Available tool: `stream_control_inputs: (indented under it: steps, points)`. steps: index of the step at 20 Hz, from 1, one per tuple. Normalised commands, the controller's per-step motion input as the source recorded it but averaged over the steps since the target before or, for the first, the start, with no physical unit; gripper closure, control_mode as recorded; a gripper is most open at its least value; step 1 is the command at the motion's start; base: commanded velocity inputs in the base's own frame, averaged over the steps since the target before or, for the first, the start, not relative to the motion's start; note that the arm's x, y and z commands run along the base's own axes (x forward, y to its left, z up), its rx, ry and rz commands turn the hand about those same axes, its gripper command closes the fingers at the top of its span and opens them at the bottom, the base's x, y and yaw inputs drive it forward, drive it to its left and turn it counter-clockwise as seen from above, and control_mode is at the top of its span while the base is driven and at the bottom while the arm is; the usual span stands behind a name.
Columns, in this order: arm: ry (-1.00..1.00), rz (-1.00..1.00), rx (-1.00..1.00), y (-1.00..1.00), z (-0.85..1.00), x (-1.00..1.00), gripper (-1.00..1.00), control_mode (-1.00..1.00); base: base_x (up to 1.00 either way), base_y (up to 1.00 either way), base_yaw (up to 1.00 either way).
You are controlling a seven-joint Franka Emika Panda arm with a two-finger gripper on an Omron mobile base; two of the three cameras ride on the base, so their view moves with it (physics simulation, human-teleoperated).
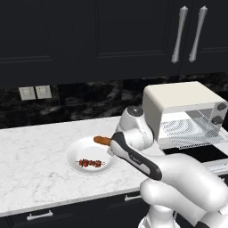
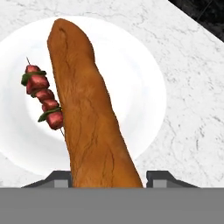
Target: Pick up the kebab skewer and baguette bread, and place them inside the toaster oven. Close the toaster oven door and start by setting the timer.
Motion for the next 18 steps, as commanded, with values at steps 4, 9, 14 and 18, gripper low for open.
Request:
stream_control_inputs:
  steps: [4, 9, 14, 18]
  points:
    - [0.00, 0.00, 0.00, -0.08, 0.16, -0.22, 1.00, -1.00, 0.00, 0.00, 0.00]
    - [0.00, 0.00, 0.00, -0.19, 0.30, -0.18, 1.00, -1.00, 0.00, 0.00, 0.00]
    - [0.00, 0.00, 0.01, -0.19, 0.41, -0.07, 1.00, -1.00, 0.00, 0.00, 0.00]
    - [0.00, 0.00, 0.00, -0.23, 0.19, -0.24, 1.00, -1.00, 0.00, 0.00, 0.00]
